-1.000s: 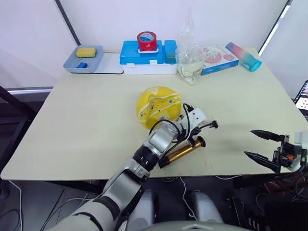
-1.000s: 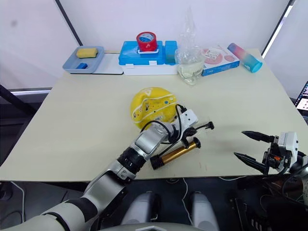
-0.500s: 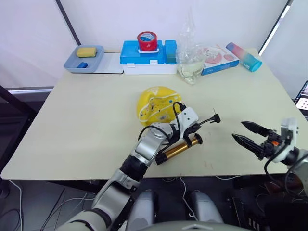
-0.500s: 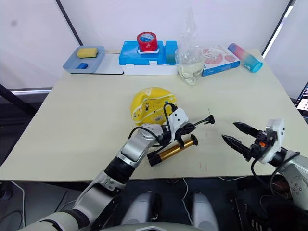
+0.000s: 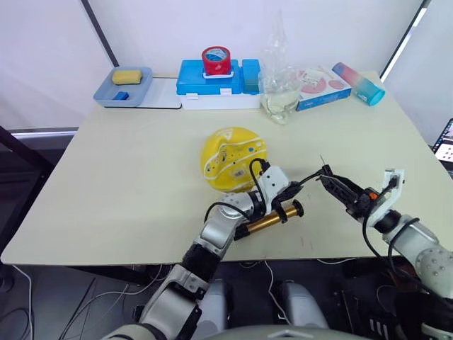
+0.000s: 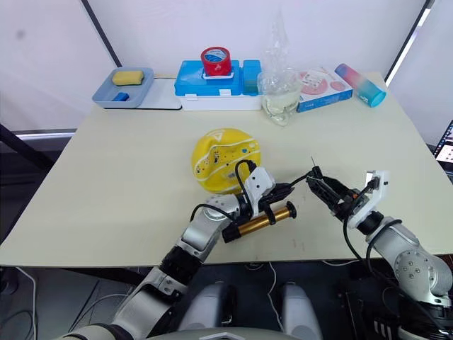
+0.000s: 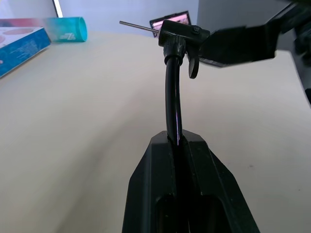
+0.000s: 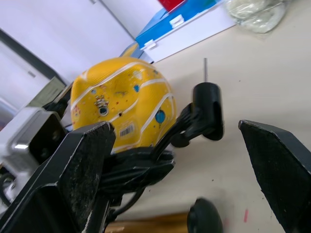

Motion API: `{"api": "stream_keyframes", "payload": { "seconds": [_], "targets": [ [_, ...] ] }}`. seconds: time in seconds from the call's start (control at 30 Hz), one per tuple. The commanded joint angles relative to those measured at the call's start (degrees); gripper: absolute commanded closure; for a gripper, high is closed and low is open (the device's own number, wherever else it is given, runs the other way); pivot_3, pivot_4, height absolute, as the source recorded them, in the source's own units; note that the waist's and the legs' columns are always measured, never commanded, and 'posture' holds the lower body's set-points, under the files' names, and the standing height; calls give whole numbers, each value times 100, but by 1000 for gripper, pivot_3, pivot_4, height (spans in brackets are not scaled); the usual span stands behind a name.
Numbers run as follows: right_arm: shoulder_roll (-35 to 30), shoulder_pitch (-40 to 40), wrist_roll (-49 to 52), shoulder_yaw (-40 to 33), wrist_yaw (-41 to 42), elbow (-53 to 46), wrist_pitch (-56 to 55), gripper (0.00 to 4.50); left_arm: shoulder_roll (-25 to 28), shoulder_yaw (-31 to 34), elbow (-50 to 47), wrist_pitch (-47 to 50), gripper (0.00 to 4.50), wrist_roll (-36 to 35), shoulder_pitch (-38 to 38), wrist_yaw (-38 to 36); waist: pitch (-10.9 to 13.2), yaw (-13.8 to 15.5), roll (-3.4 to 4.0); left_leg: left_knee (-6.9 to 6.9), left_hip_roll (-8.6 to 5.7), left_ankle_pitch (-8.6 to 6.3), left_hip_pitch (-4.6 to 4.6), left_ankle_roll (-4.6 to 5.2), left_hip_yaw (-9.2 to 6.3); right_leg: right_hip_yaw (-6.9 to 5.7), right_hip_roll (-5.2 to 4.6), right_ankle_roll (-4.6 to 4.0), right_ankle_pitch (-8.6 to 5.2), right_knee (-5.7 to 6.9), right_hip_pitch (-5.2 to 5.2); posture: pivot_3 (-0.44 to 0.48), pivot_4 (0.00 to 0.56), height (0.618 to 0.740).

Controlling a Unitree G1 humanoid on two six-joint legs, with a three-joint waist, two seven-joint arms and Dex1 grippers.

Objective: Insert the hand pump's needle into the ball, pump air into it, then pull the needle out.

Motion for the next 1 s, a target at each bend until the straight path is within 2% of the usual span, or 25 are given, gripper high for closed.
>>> {"api": "stream_keyframes", "payload": {
  "seconds": [0.03, 0.33, 0.67, 0.77, 0.87, 0.9, 0.93, 1.0],
  "targets": [
    [95, -126, 178, -65, -149, -165, 4, 0, -162, 25, -66, -190, 4464, -122, -28, -22, 0, 1, 0, 0, 0, 0, 0, 0, 0, 0, 1, 0, 0, 0, 0, 0, 150, 739],
    [499, -240, 340, -100, -541, -364, -92, 0, -286, 59, 68, -343, 4464, -88, 73, 68, 0, -4, 1, 0, 1, 0, -2, 0, -2, 2, 4, 9, 5, 0, 0, 0, 150, 739],
    [410, -265, 376, -66, -614, -430, -44, 0, -232, 93, 260, -410, 4464, -44, -5, -5, 0, -5, 1, 0, 2, 0, -1, 0, -3, 4, 7, 8, 4, 0, 0, 0, 150, 739],
    [393, -221, 341, -55, -572, -414, -70, 679, -243, 99, 272, -413, 4500, -50, -6, -10, -1, -5, 1, 0, 2, 0, -1, 0, -3, 4, 7, 7, 4, 0, 0, 0, 150, 739],
    [341, -170, 198, -4, -489, -394, -131, 2121, -253, 103, 305, -395, 4500, -36, -3, 6, 0, -3, 1, 0, 2, 0, -1, 0, -3, 4, 7, 6, 3, 0, 0, 0, 150, 739],
    [346, -168, 203, -1, -482, -389, -130, 2425, -255, 106, 318, -397, 4500, -38, -2, 7, -1, -4, 1, 0, 2, 0, -1, 0, -3, 4, 7, 6, 2, 0, 0, 0, 150, 739],
    [327, -155, 154, 26, -439, -381, -149, 3003, -261, 110, 327, -397, 4500, -41, -5, 10, -1, -6, 1, 0, 2, 0, -1, 0, -3, 4, 7, 4, 2, 0, 0, 0, 150, 739],
    [321, -137, 89, 47, -393, -350, -180, 3750, -269, 116, 338, -397, 4500, -44, -10, 16, -1, -8, 1, -1, 3, 0, -1, 0, -3, 4, 8, 0, -2, 0, 0, 0, 150, 739]
  ]
}}
